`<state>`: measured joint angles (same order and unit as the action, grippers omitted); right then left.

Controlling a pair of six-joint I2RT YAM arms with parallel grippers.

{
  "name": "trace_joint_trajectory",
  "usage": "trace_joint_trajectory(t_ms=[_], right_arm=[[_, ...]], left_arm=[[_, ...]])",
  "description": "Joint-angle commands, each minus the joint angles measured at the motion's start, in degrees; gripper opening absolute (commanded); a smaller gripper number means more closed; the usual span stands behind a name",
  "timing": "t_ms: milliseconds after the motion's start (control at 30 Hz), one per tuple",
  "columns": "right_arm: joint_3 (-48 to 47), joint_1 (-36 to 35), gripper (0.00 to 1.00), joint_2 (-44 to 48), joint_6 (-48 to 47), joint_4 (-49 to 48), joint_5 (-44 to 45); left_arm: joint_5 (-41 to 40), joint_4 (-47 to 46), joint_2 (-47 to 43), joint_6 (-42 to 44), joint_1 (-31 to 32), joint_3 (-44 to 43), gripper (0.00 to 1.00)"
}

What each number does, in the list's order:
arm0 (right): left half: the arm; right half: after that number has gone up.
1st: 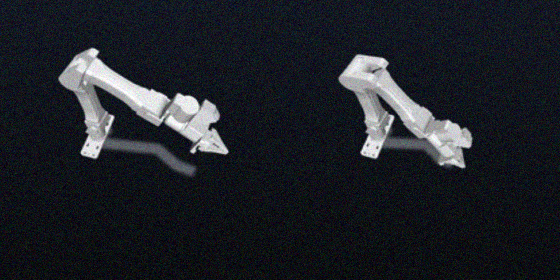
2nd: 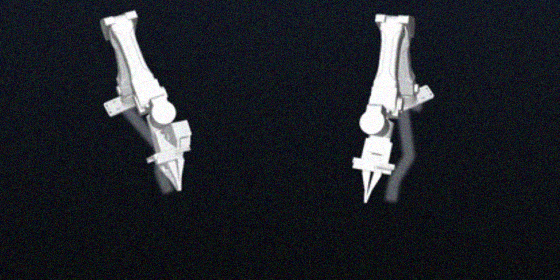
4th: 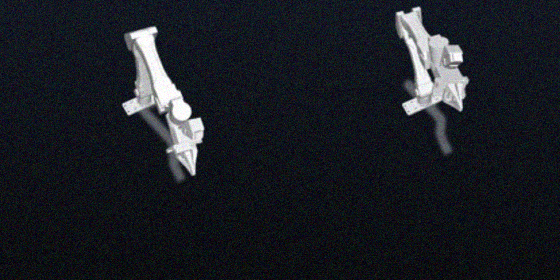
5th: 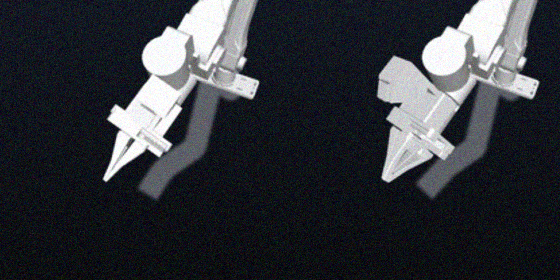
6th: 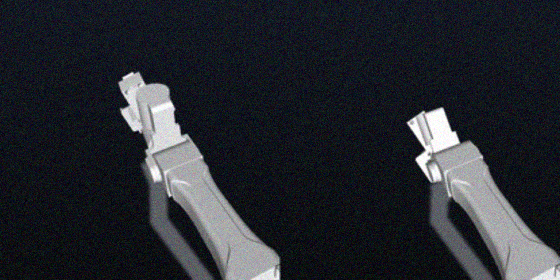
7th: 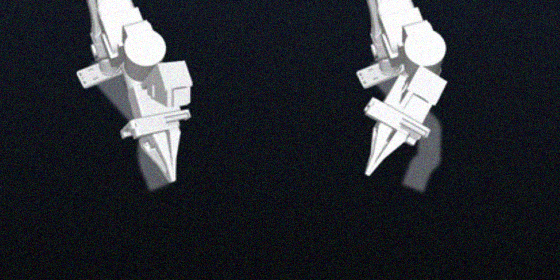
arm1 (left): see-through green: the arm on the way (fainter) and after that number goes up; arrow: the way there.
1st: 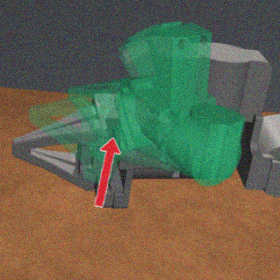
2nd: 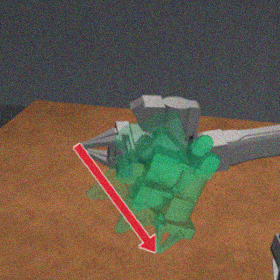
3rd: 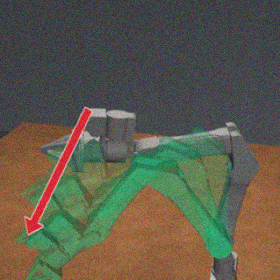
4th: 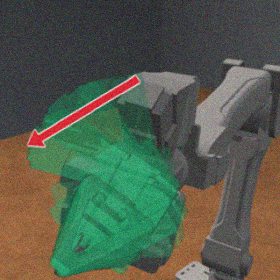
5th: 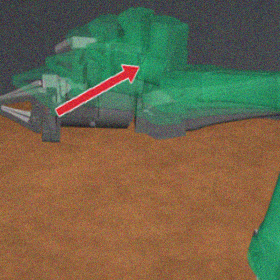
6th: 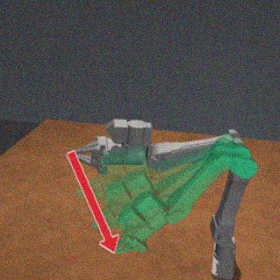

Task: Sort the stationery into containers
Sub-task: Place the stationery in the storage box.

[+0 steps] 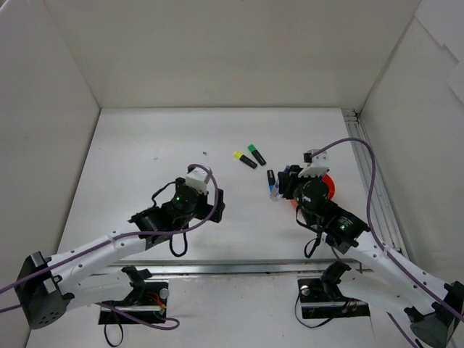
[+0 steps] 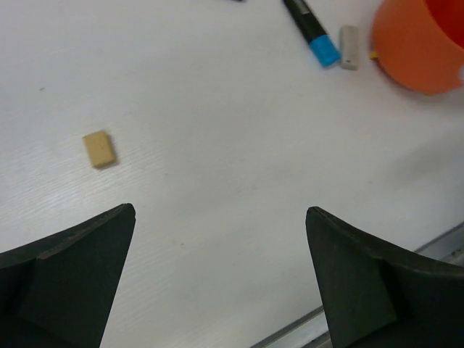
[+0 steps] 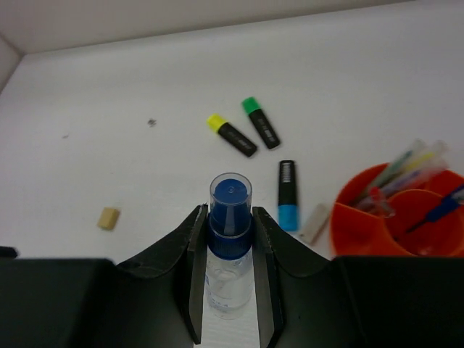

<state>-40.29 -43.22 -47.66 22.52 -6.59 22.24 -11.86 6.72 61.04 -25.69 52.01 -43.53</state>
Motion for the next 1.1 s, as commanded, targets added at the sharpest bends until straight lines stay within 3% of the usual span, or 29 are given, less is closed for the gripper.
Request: trace_joint_trajectory(t_ms=[0,367,767,1067], right_arm=[[0.74,-0.11,0.00,0.99,-6.96,0.35,16.84],[3.11,0.50,0.00,-6.48,-19.62,-11.51,29.70],[10.49,6.74,0.00,-6.66,-23.93,-26.53,23.03],[14.98,9.03,0.00,-7.53,-22.79,-32.17,16.87]], left_arm=[[-2.21,4.78,-3.29,-4.71,-5.24,0.72,1.00],[9.65,6.20,1.80,-6.83,-22.82,0.20,1.00],[15.19,1.19,8.83,-4.63,-26.43,-1.73,1.00],[18.27,-0.48,14.19,-4.10,-28.01,-3.32,1.00]])
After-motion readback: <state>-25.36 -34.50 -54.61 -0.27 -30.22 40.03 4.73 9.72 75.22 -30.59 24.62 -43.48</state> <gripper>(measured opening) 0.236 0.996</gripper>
